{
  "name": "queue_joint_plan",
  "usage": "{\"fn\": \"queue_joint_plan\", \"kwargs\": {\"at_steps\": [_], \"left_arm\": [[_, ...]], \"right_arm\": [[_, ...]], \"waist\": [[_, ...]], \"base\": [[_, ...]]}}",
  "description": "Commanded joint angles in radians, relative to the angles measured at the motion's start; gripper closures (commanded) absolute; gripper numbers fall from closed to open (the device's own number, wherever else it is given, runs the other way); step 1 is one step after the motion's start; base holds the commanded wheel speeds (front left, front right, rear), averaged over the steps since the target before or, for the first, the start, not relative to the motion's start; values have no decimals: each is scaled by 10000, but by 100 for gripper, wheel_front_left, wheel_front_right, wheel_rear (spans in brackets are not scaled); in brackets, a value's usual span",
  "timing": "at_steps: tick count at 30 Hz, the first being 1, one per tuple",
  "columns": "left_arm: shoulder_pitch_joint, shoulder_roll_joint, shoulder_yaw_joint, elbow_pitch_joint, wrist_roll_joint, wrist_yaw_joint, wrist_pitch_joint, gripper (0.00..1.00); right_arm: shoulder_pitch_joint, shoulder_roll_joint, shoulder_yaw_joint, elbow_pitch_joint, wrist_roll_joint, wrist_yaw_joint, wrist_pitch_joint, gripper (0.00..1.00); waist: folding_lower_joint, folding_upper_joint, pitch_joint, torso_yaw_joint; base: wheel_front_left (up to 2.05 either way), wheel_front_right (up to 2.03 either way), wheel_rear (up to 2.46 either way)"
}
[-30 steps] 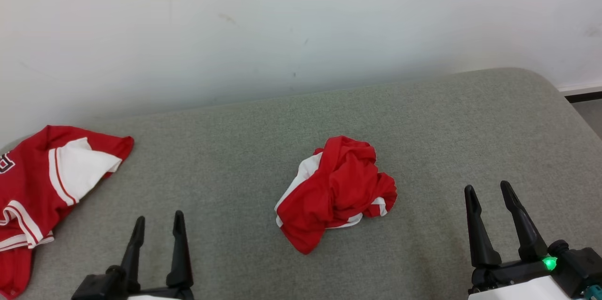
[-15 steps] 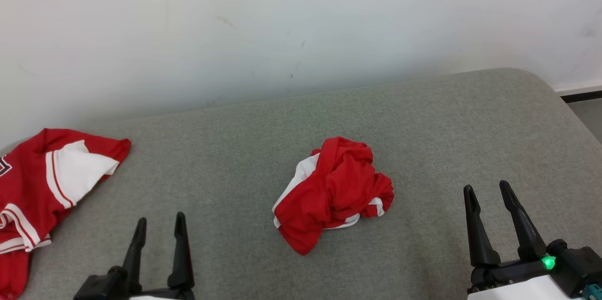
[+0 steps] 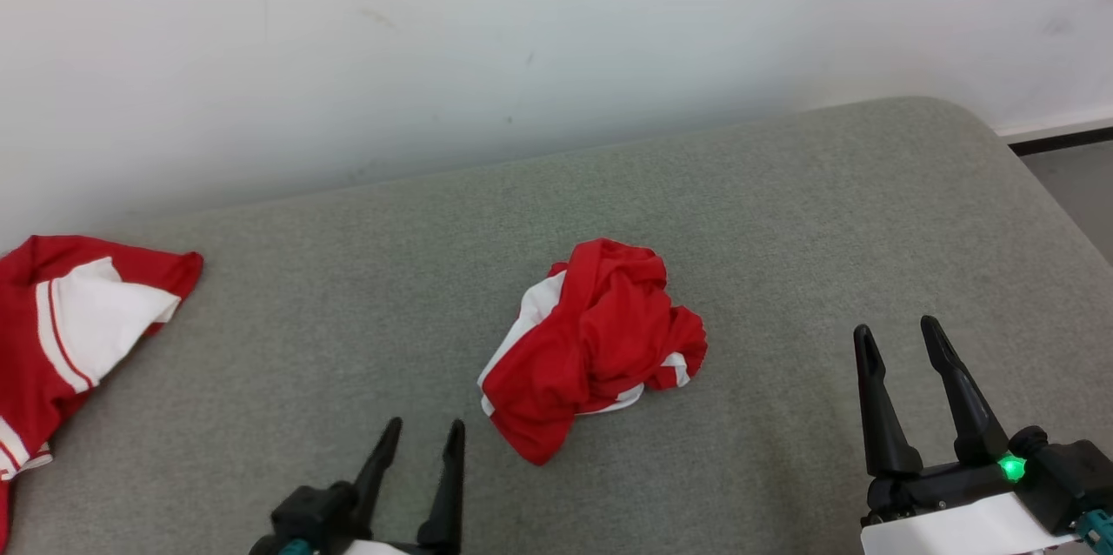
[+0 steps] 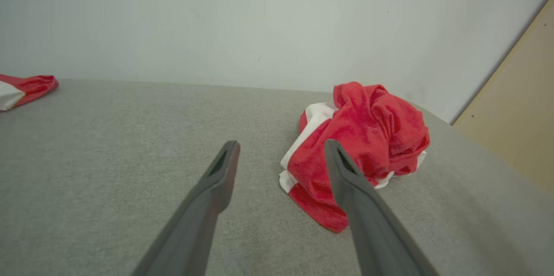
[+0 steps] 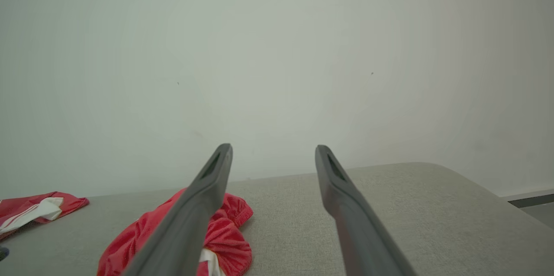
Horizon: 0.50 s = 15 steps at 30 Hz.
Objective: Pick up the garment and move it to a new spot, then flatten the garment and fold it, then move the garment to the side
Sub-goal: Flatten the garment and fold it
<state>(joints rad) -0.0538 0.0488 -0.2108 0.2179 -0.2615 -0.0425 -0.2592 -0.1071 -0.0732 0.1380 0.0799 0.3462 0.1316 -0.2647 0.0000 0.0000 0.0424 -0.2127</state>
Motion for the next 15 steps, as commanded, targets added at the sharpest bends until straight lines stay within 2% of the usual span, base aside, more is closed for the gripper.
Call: {"fn": "queue_joint_plan", "kwargs": {"at_steps": [1,8,15], "left_arm": [[-263,32,-225,340,-89,-73,106,0],[-1287,38,-1269,1926,-261,-272,1015,0],[-1939,48,-1507,2809,-186,-184,1929,0]], "right_arm": [[-160,-18,-10,-17,-11,-18,7,0],[-400,69,-71,-42,25,-18,7,0],[-522,147,-136,-39,60,-18,7,0]], "waist": [[0,0,187,-200],[0,0,631,-783],[0,0,882,-1232]], "base": [[0,0,0],[0,0,0],[0,0,0]]}}
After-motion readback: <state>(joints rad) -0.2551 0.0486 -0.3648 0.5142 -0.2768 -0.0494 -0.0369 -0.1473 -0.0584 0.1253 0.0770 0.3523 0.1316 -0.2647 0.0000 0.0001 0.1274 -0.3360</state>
